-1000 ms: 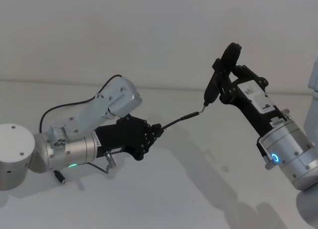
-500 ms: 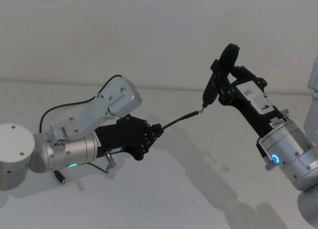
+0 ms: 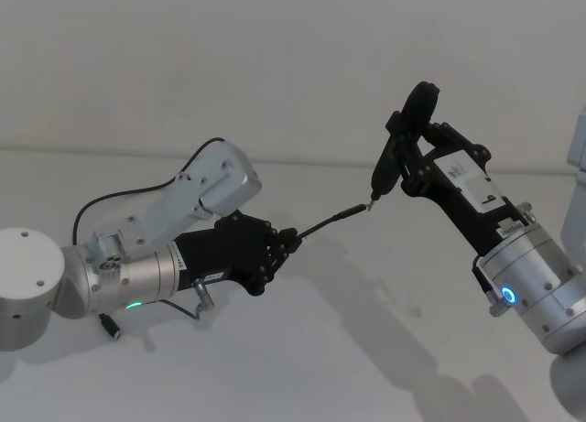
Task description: Pick up the data cable with the one hand.
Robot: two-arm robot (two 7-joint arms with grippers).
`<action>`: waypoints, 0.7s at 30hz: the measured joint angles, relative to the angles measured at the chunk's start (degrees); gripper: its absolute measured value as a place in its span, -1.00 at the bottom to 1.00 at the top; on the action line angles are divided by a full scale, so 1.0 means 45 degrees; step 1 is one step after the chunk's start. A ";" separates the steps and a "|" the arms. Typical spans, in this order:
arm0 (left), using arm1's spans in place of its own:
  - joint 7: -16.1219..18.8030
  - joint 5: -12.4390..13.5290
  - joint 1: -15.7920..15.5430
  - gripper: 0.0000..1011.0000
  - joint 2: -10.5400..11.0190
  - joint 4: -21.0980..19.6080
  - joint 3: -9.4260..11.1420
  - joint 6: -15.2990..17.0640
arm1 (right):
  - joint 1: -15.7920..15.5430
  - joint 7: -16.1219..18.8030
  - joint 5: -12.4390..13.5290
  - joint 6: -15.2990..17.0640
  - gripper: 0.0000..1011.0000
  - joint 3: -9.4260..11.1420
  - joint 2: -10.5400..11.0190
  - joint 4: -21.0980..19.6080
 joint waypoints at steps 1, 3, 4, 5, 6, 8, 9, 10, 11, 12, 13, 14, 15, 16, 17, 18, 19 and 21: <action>0.0000 0.0000 0.0000 -0.93 0.0000 0.0000 0.0000 0.0000 | -0.0007 0.0003 0.0002 0.0000 -0.47 -0.0003 0.0013 -0.0019; -0.0001 0.0000 0.0000 -0.93 0.0001 0.0000 0.0000 0.0000 | -0.0014 0.0006 0.0003 0.0000 -0.47 -0.0007 0.0023 -0.0033; 0.0000 -0.0001 -0.0001 -0.93 0.0001 0.0000 0.0000 0.0000 | -0.0018 0.0007 0.0003 0.0000 -0.47 -0.0009 0.0027 -0.0039; 0.0000 0.0000 0.0000 -0.93 -0.0001 0.0000 0.0000 0.0000 | -0.0026 0.0008 0.0003 0.0000 -0.47 -0.0010 0.0034 -0.0049; 0.0000 0.0000 0.0000 -0.93 0.0001 0.0000 0.0000 0.0000 | -0.0032 0.0008 0.0002 0.0000 -0.47 -0.0012 0.0039 -0.0057; 0.0000 0.0000 0.0000 -0.93 0.0000 0.0000 0.0000 0.0000 | -0.0040 0.0009 0.0000 0.0000 -0.47 -0.0014 0.0053 -0.0080; 0.0000 0.0000 0.0000 -0.93 0.0000 0.0000 0.0000 0.0000 | -0.0043 0.0009 -0.0002 0.0002 -0.47 -0.0015 0.0058 -0.0085; 0.0000 0.0000 0.0000 -0.93 0.0000 0.0000 0.0000 0.0000 | -0.0047 0.0009 -0.0005 0.0004 -0.47 -0.0015 0.0062 -0.0091; 0.0000 0.0000 0.0000 -0.93 0.0000 0.0000 0.0000 0.0000 | -0.0050 0.0008 -0.0006 0.0005 -0.47 -0.0015 0.0066 -0.0095; 0.0000 0.0000 0.0000 -0.93 0.0000 0.0000 0.0000 0.0000 | -0.0056 0.0004 -0.0022 0.0012 -0.47 -0.0015 0.0071 -0.0100; 0.0000 0.0000 0.0000 -0.93 0.0001 0.0000 0.0000 0.0000 | -0.0061 0.0002 -0.0031 0.0015 -0.47 -0.0015 0.0075 -0.0105; -0.0001 0.0000 0.0000 -0.93 0.0000 0.0000 -0.0001 0.0000 | -0.0065 0.0000 -0.0046 0.0019 -0.47 -0.0013 0.0080 -0.0110; 0.0000 0.0000 0.0000 -0.93 0.0000 0.0000 0.0000 0.0000 | -0.0067 -0.0002 -0.0052 0.0021 -0.47 -0.0011 0.0082 -0.0113; -0.0001 0.0000 0.0000 -0.93 0.0000 0.0000 0.0000 0.0001 | -0.0069 -0.0002 -0.0060 0.0023 -0.47 -0.0009 0.0084 -0.0114; 0.0000 0.0000 0.0000 -0.93 0.0000 0.0000 0.0000 0.0000 | -0.0070 -0.0002 -0.0073 0.0026 -0.47 -0.0007 0.0088 -0.0118; 0.0000 0.0000 0.0000 -0.93 0.0000 0.0000 0.0000 0.0000 | -0.0070 -0.0002 -0.0073 0.0026 -0.47 -0.0007 0.0088 -0.0118; 0.0000 0.0000 0.0000 -0.93 0.0000 0.0000 0.0000 0.0000 | -0.0071 -0.0003 -0.0091 0.0029 -0.47 -0.0005 0.0093 -0.0120; 0.0000 0.0000 -0.0001 -0.93 0.0000 0.0000 -0.0001 0.0000 | -0.0070 -0.0003 -0.0118 0.0033 -0.47 -0.0003 0.0100 -0.0121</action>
